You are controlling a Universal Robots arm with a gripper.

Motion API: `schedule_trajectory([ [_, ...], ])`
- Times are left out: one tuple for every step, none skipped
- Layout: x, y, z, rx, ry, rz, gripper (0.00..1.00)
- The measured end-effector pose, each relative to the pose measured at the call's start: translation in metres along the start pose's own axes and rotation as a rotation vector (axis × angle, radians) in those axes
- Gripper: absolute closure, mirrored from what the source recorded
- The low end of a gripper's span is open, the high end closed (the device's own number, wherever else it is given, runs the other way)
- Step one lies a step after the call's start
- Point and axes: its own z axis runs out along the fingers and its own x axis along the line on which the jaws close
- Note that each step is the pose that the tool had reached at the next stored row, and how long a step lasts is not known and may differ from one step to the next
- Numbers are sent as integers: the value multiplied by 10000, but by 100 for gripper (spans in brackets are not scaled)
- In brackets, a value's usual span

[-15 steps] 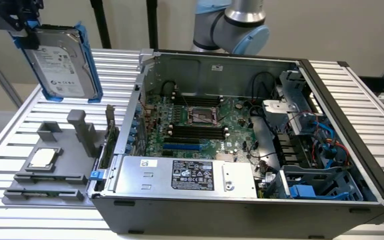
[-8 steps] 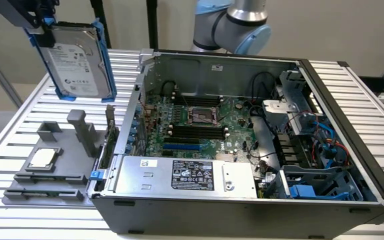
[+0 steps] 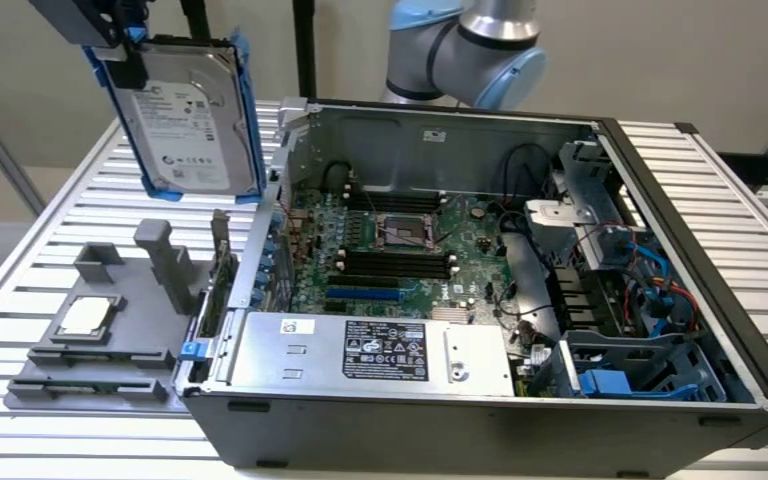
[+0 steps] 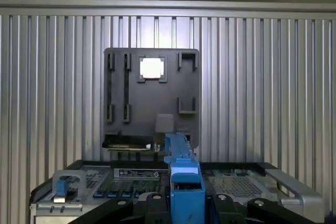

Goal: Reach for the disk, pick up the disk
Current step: 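Pick up the disk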

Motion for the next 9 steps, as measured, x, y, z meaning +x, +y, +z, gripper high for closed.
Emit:
schedule_trajectory([
  [13,-45,-18,-1,0,1,67],
  [27,-91,-34,-2,1,1,67],
  [44,-137,-45,-3,0,0,67],
  [60,-179,-54,-6,0,1,67],
  [80,-228,-65,-11,1,1,67],
  [99,-273,-74,-16,1,1,67],
  [117,-318,-83,-21,2,1,67],
  [136,-363,-91,-25,1,1,67],
  [155,-410,-100,-31,2,2,67],
])
